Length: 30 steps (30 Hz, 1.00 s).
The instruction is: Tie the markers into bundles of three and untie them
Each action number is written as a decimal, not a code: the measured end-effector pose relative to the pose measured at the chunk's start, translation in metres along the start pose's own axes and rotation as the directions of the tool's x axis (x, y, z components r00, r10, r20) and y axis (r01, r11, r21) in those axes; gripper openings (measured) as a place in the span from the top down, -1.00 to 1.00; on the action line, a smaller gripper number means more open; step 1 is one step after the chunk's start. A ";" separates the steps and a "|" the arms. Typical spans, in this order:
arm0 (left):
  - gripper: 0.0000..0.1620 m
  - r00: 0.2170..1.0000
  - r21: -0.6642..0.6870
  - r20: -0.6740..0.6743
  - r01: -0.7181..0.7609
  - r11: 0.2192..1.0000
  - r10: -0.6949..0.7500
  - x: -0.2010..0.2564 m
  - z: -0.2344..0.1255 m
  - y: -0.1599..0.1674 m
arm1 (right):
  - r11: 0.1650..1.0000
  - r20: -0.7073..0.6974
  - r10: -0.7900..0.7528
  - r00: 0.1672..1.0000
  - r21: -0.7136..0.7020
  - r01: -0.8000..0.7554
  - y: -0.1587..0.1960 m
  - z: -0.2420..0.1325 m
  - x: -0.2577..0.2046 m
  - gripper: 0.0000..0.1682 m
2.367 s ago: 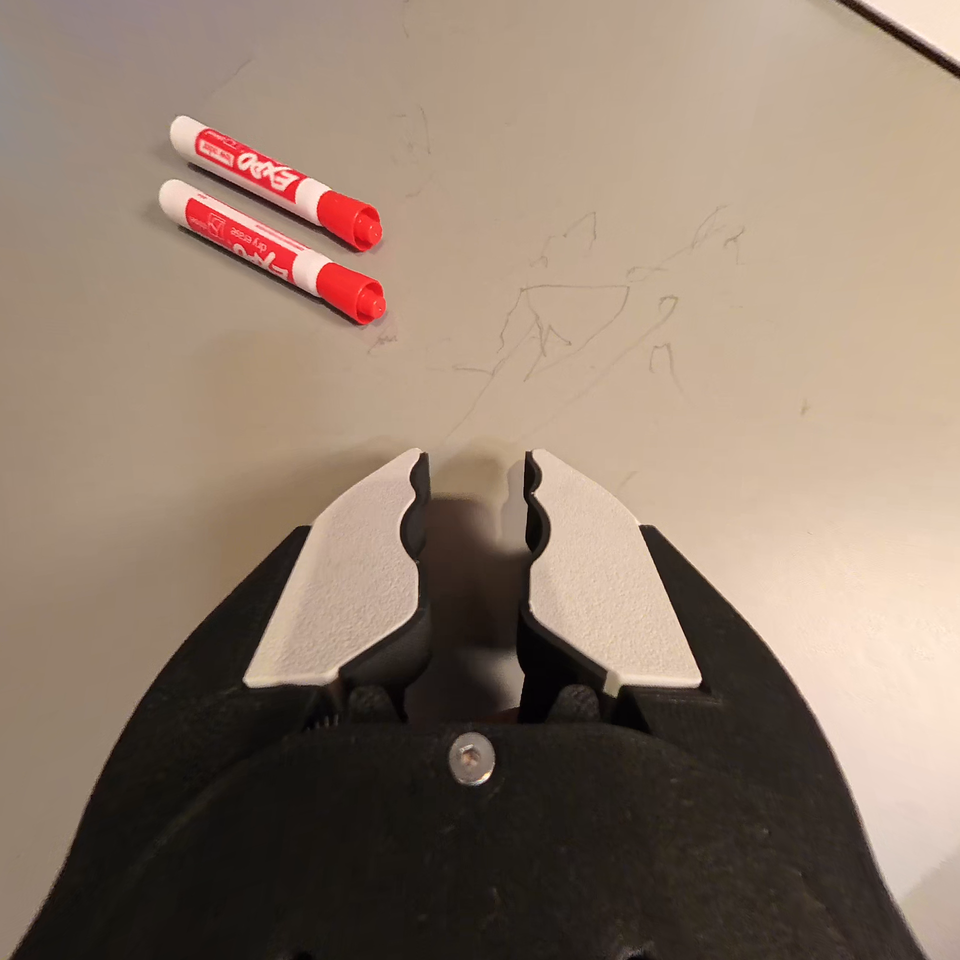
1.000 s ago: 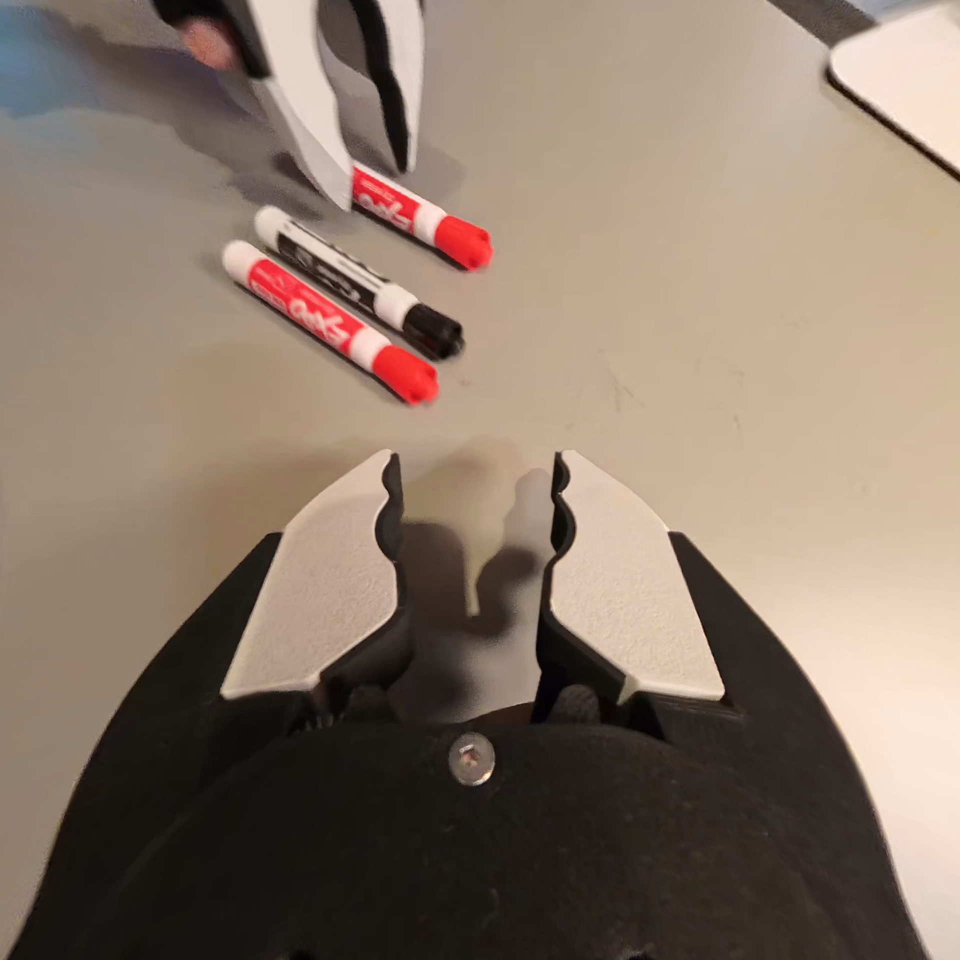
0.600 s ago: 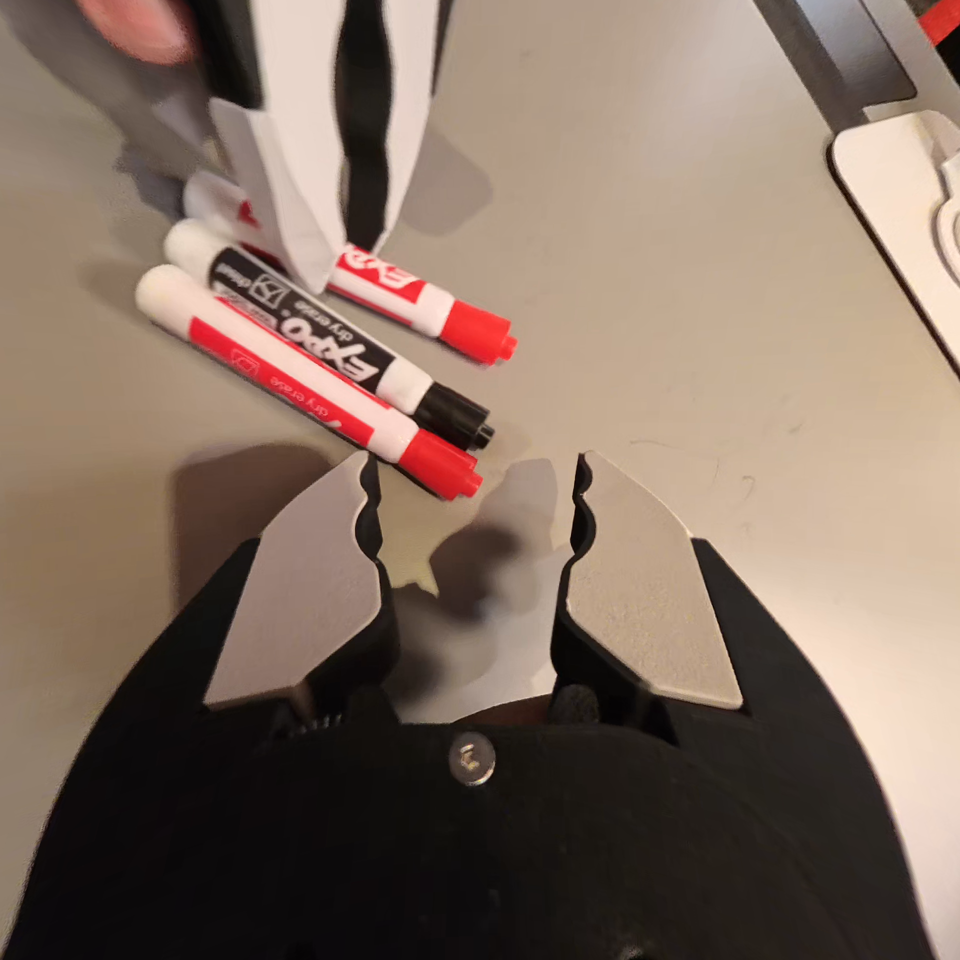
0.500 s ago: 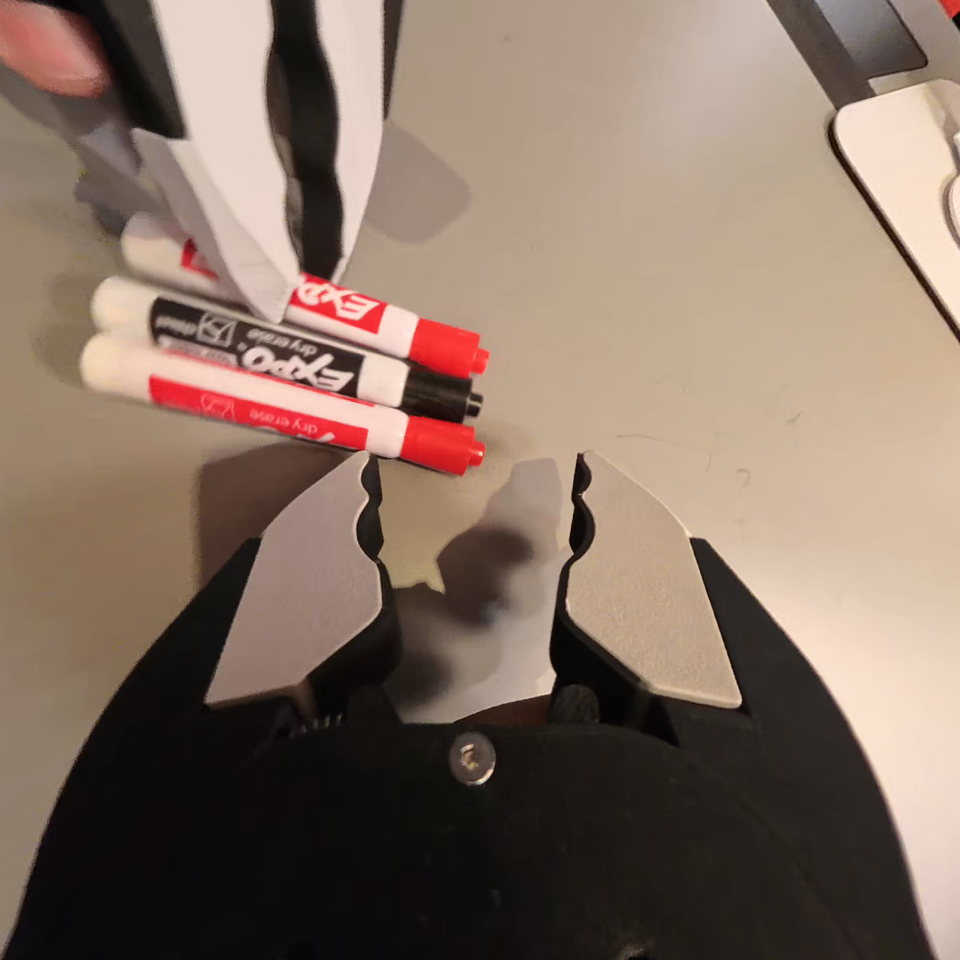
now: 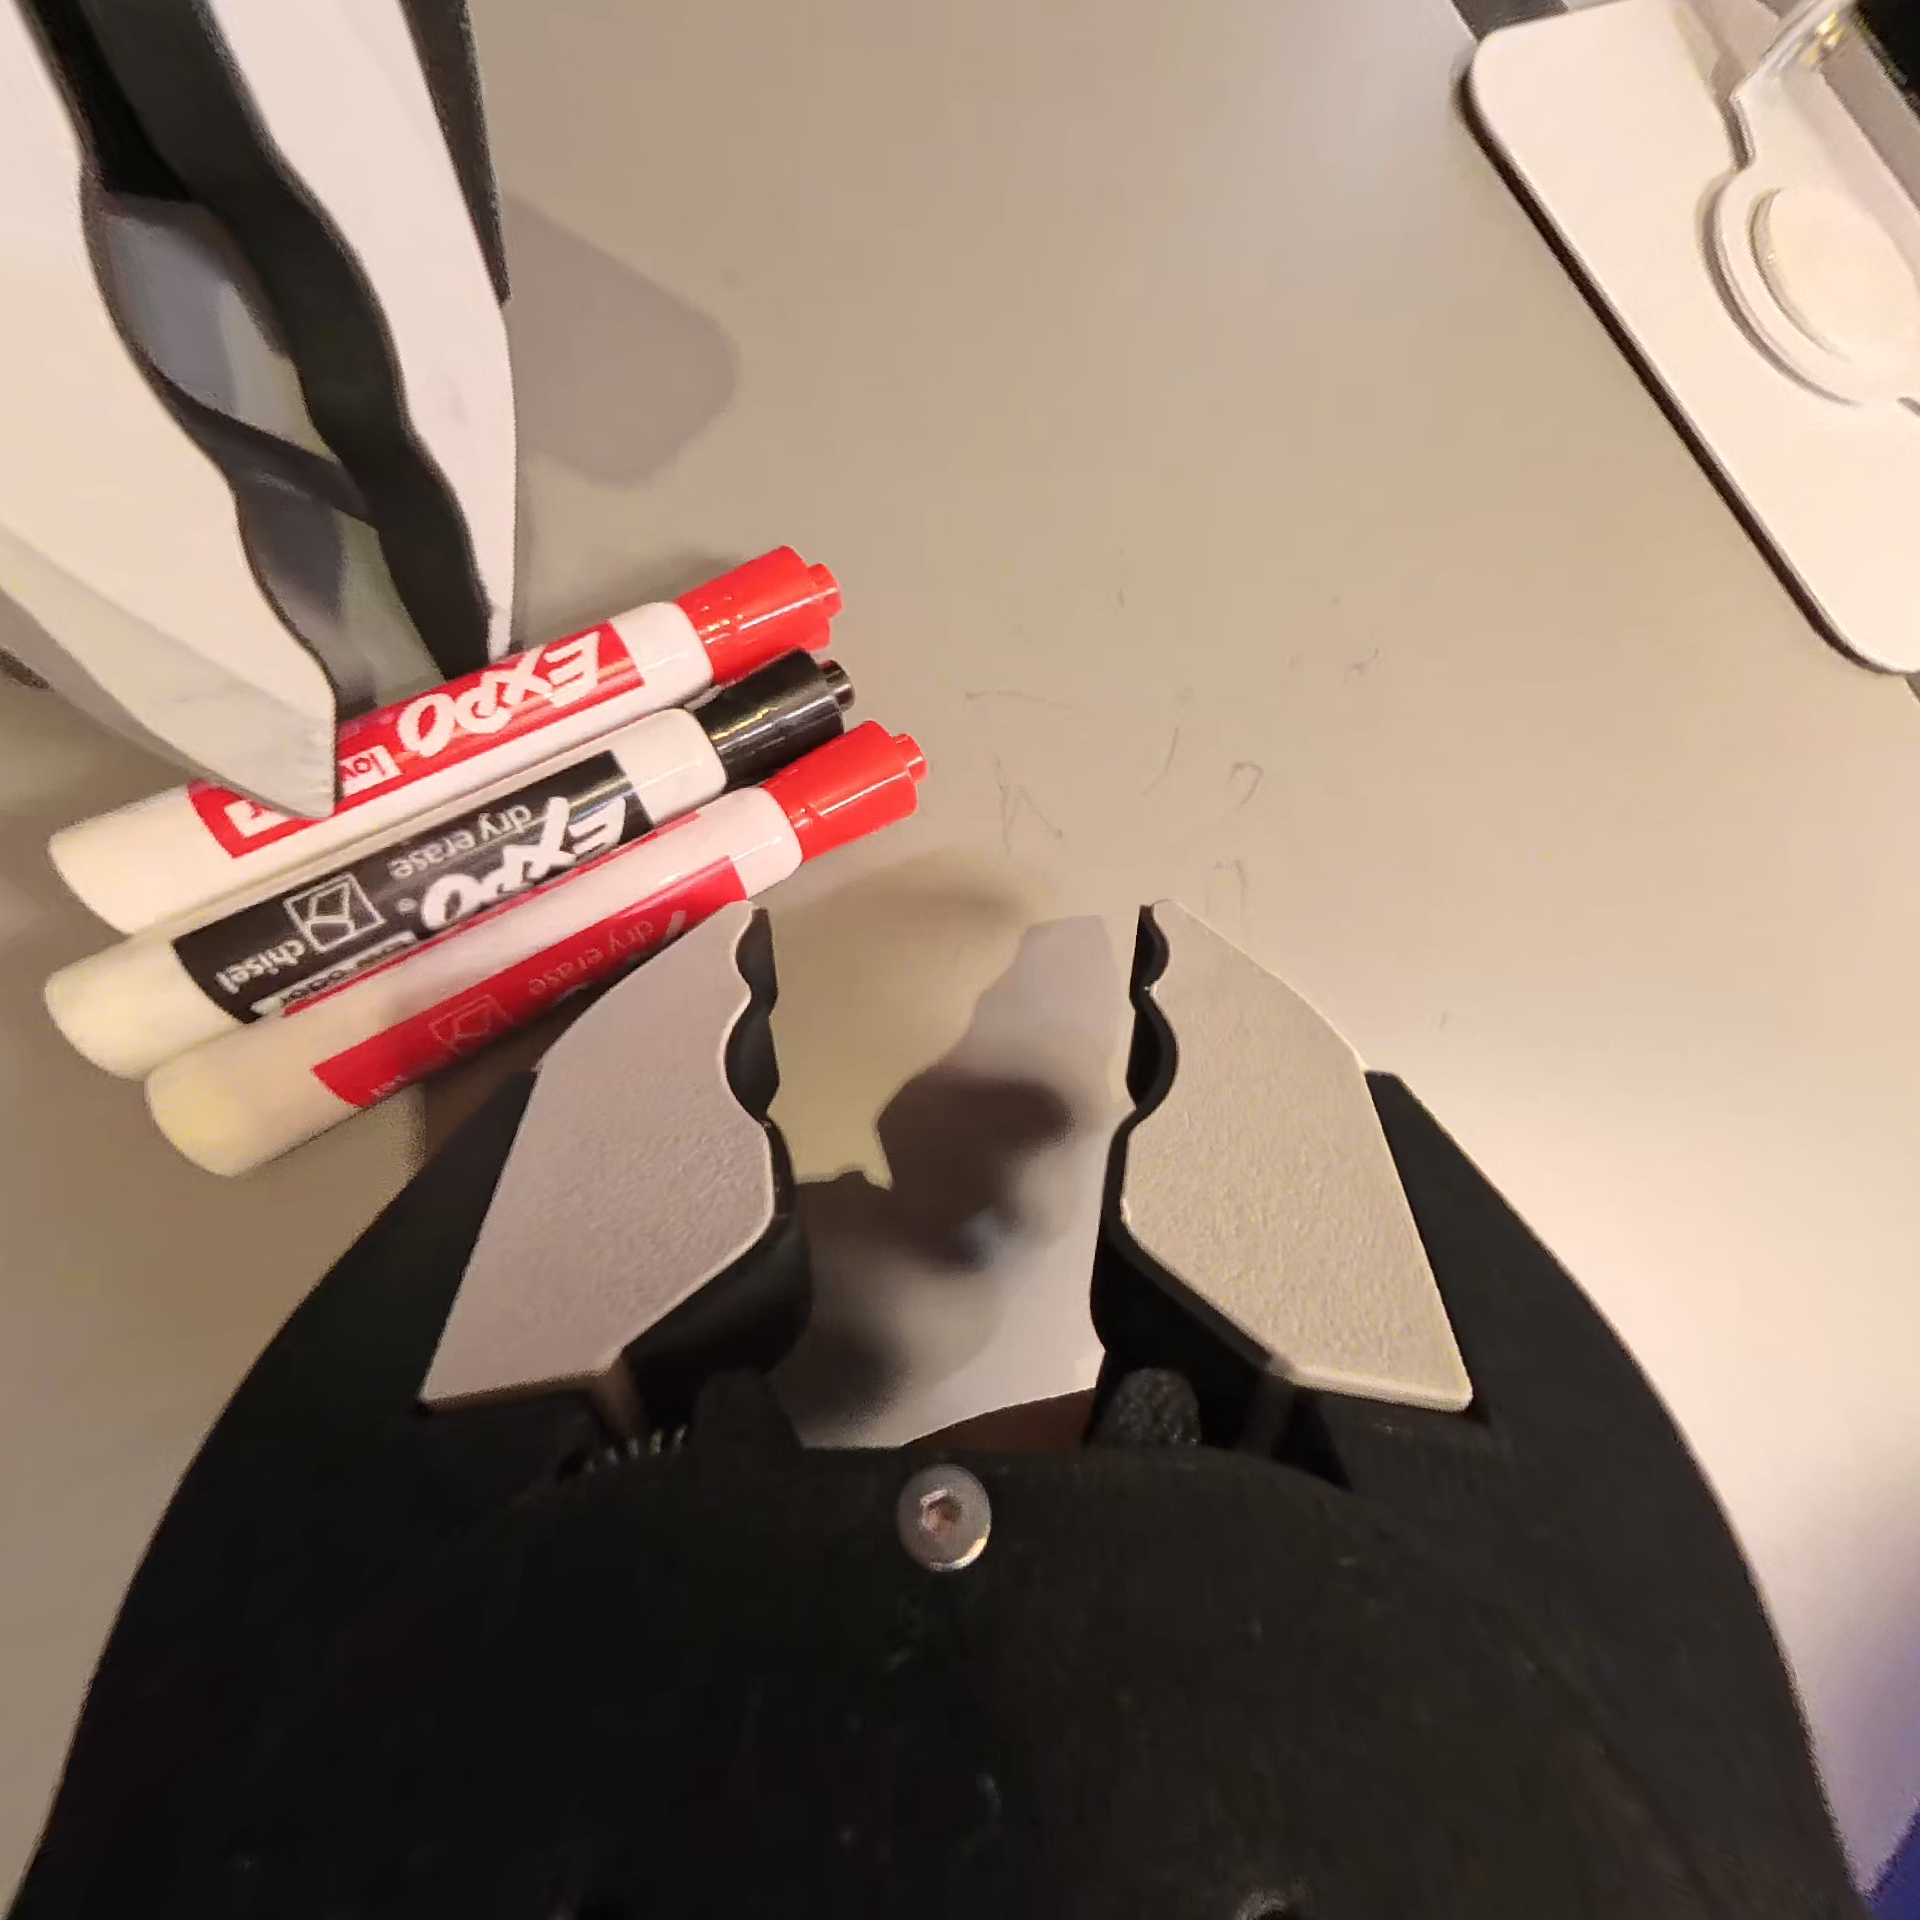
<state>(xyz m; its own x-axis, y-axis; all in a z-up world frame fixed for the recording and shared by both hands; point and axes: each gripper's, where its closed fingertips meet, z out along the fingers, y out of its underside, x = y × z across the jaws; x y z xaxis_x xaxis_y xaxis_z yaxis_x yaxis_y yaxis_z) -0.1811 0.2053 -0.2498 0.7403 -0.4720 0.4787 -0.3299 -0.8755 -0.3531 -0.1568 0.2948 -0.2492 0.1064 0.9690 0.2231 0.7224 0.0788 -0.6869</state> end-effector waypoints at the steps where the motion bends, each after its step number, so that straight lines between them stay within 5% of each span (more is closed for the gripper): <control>1: 0.61 1.000 0.004 -0.004 -0.007 1.000 0.007 0.000 0.001 -0.002 | 1.000 0.007 0.004 1.000 0.001 -0.004 0.002 -0.002 0.000 0.21; 15: 0.58 0.999 0.051 0.023 -0.031 0.998 0.030 -0.008 -0.033 0.005 | 0.999 0.030 0.040 0.999 0.022 -0.040 0.008 -0.009 0.001 0.22; 22: 0.56 0.980 0.149 0.198 -0.019 0.989 -0.011 -0.042 -0.151 0.040 | 0.997 0.037 0.065 0.997 0.043 -0.066 0.007 -0.011 0.003 0.23; 30: 0.55 0.787 0.257 0.547 0.167 0.952 -0.286 -0.192 -0.329 0.169 | 0.990 0.060 0.125 0.990 0.053 -0.128 0.006 -0.011 0.008 0.26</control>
<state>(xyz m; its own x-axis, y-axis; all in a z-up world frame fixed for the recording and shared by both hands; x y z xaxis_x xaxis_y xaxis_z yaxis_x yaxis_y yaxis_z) -0.5712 0.1140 -0.1368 0.9972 -0.0649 0.0381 -0.0399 -0.8856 -0.4627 -0.1437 0.3001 -0.2438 0.1548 0.9835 0.0939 0.6654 -0.0335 -0.7458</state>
